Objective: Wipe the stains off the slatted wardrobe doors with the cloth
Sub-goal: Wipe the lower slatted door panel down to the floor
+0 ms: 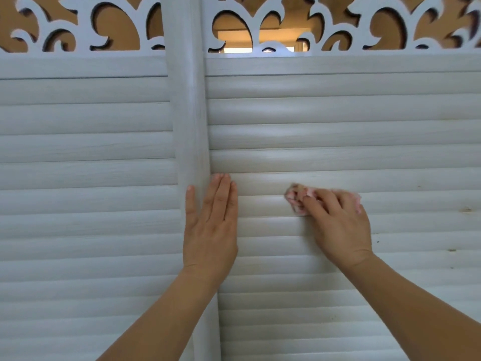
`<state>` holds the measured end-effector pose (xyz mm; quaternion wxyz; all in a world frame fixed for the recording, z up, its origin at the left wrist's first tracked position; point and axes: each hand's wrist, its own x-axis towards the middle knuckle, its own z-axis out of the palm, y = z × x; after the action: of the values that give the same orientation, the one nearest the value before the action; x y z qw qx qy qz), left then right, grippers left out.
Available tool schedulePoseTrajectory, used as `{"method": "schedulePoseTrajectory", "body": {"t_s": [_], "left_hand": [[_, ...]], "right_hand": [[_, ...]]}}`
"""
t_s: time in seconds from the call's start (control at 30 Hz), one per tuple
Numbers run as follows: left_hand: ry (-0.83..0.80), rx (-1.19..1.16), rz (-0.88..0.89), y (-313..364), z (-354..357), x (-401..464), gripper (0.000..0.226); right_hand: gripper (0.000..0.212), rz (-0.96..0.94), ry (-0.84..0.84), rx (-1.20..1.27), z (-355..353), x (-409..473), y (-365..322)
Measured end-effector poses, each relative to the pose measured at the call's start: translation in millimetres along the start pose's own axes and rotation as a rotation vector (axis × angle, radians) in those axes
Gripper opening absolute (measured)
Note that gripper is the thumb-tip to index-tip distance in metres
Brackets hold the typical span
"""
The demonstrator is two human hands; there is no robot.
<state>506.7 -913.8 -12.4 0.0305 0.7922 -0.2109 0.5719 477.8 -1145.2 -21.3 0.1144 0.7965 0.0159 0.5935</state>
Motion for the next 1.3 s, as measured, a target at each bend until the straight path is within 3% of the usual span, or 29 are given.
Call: {"method": "schedulePoseTrajectory", "body": {"t_s": [0.27,0.53,0.7,0.87,0.97,1.03,1.17,1.3], "left_hand": [[-0.078,-0.062,0.048,6,4,7,0.063],[-0.084,-0.119,-0.013,9,8,11,0.060],[-0.078,-0.134,-0.026,11,9,11,0.063],[-0.089,-0.103,0.013,15,16,11,0.063],[-0.086,-0.105,0.045,24,18,14,0.065],[-0.073,-0.125,0.060,32,19,18,0.065],[-0.056,-0.160,0.052,50,19,32,0.065],[-0.061,-0.207,0.027,58,20,38,0.067]], "right_hand": [[0.044,0.365,0.057,0.041,-1,-11,-6],[0.044,0.057,0.027,0.100,11,11,-84],[0.044,-0.113,0.031,0.065,15,6,-54],[0.049,0.093,0.044,0.005,3,-16,13],[0.049,0.492,0.094,0.077,4,-16,33],[0.047,0.608,0.155,0.087,4,-1,22],[0.051,0.172,0.139,0.085,6,19,-26],[0.050,-0.025,0.062,0.050,5,17,-14]]}}
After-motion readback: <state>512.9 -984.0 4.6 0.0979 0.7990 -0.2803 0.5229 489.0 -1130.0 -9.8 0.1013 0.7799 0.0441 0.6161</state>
